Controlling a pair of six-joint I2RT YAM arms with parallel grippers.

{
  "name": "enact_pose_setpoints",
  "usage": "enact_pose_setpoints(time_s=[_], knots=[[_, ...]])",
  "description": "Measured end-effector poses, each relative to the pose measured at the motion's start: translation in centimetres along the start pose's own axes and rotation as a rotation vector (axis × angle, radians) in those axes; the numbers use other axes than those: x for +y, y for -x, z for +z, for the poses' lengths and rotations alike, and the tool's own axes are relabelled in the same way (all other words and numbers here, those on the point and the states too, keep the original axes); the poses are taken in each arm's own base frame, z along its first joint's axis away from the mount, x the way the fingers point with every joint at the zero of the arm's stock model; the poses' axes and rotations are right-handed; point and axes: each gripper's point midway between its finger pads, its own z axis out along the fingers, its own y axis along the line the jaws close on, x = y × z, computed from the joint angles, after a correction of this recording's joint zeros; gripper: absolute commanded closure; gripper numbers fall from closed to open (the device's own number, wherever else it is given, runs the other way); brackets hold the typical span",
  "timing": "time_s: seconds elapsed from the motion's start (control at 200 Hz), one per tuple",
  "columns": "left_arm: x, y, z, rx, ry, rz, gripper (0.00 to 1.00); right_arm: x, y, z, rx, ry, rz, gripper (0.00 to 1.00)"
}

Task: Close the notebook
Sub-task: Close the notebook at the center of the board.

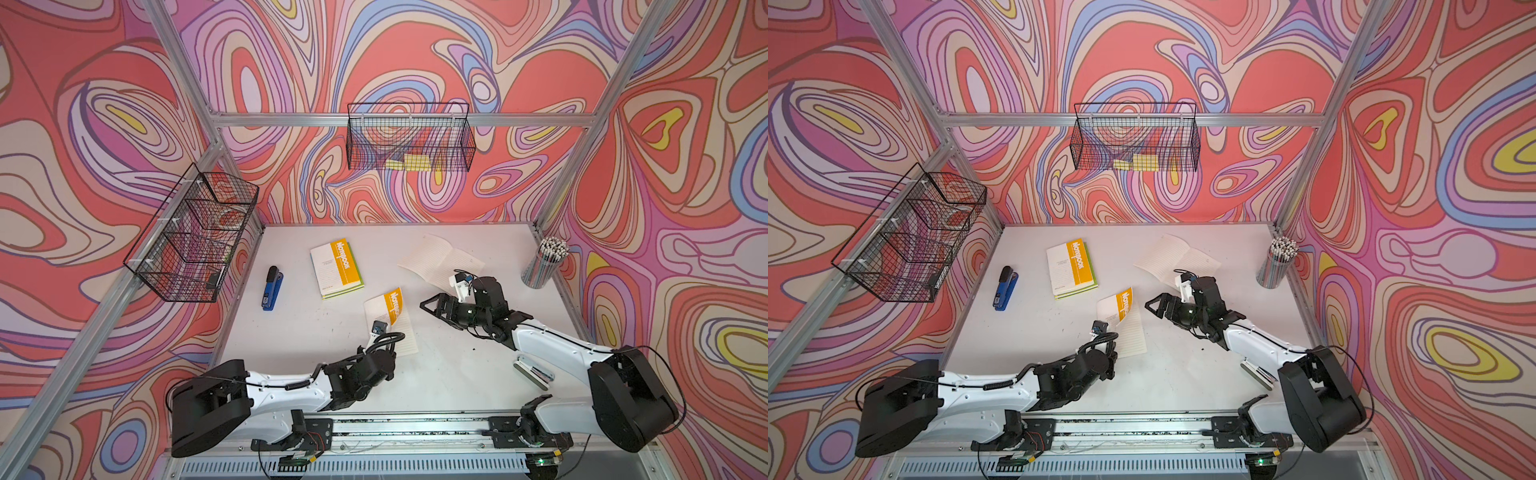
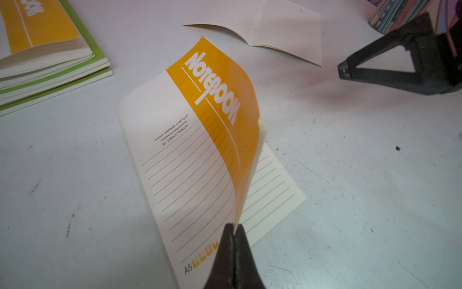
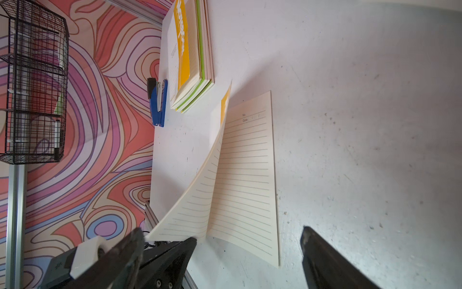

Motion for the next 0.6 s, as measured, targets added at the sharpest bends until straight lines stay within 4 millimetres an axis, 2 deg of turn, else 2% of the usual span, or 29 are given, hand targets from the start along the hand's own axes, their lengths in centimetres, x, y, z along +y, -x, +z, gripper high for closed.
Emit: enact_pose_setpoints(time_s=[0.285,0.601], knots=[[-1.8,-0.5,0.3,0.049,-0.072,0.078,1.00,1.5,1.5,0.4,-0.010,0.031,-0.020,0.02],[-2.9,-2.1,0.8,0.121,-0.126,0.156,1.00,0.6,1.0,1.9,0.033,0.037,0.007,0.02]])
